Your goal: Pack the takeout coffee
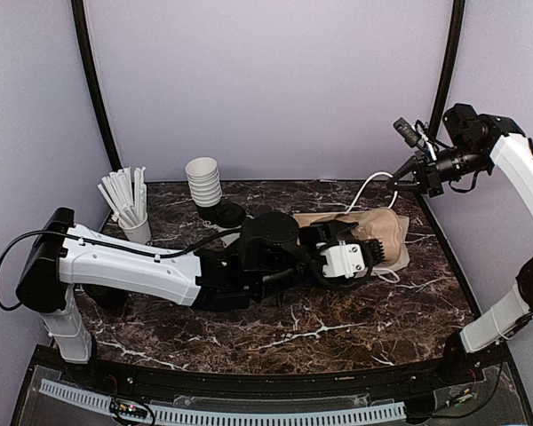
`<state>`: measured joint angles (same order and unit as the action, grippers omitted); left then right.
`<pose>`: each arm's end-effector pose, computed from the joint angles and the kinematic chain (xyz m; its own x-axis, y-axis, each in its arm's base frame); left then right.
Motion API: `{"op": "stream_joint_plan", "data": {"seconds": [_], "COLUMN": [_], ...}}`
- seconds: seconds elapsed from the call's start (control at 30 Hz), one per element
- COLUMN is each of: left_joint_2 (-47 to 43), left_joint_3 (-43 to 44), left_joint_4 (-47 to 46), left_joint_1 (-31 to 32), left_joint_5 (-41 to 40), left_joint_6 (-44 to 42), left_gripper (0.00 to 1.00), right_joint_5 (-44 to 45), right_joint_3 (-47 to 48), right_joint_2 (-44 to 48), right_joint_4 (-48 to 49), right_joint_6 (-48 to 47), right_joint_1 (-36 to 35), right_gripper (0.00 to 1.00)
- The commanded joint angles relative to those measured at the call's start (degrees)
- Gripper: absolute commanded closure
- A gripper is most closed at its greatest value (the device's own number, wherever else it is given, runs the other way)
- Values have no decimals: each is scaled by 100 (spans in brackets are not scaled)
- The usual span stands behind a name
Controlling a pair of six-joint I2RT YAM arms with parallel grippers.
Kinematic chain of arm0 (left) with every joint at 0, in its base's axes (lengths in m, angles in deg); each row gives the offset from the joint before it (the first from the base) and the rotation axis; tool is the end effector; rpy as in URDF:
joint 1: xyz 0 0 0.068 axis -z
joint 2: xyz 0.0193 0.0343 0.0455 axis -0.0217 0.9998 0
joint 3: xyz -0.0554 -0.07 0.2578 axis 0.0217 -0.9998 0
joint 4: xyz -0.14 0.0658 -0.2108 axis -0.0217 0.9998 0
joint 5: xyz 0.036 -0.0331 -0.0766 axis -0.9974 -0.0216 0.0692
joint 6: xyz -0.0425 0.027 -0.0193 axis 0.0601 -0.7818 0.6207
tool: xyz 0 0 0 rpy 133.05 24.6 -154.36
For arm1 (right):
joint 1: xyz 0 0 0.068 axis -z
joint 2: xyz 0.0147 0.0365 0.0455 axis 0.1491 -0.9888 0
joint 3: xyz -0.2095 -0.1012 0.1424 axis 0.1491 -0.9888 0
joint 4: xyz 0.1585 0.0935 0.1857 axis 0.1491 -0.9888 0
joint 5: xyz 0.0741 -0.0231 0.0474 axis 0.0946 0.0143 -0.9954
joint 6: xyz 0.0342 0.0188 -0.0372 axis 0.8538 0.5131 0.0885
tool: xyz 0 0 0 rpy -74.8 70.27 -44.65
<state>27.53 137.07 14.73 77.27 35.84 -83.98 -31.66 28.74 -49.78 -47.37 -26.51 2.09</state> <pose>0.1161 -0.4266 0.3100 0.6364 0.3512 -0.6867 0.5918 0.3487 0.7268 0.2495 0.0573 0.4026 -0.3440 -0.4464 -0.8261 -0.9226 0.3242 0.2090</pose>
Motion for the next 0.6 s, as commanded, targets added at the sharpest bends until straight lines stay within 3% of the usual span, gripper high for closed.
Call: {"op": "stream_joint_plan", "data": {"seconds": [0.0, 0.3, 0.47, 0.57], "left_joint_2": [-738, -1742, -2349, -2602], "left_joint_3": [18, -295, -950, -1579], "left_joint_4": [8, 61, -44, -285], "left_joint_1": [26, -157, -441, -706], "left_joint_5": [471, 1192, 1663, 2069], "left_joint_6": [925, 2360, 3555, 4491], "left_gripper": [37, 38, 38, 39], "right_joint_5": [324, 688, 742, 636], "right_joint_3": [285, 418, 436, 553], "right_joint_2": [-316, -667, -757, -860], "right_joint_4": [859, 2539, 3373, 3630], "right_joint_6": [886, 2395, 2958, 3285], "right_joint_1": [272, 828, 835, 839], "right_gripper": [100, 100, 100, 89]}}
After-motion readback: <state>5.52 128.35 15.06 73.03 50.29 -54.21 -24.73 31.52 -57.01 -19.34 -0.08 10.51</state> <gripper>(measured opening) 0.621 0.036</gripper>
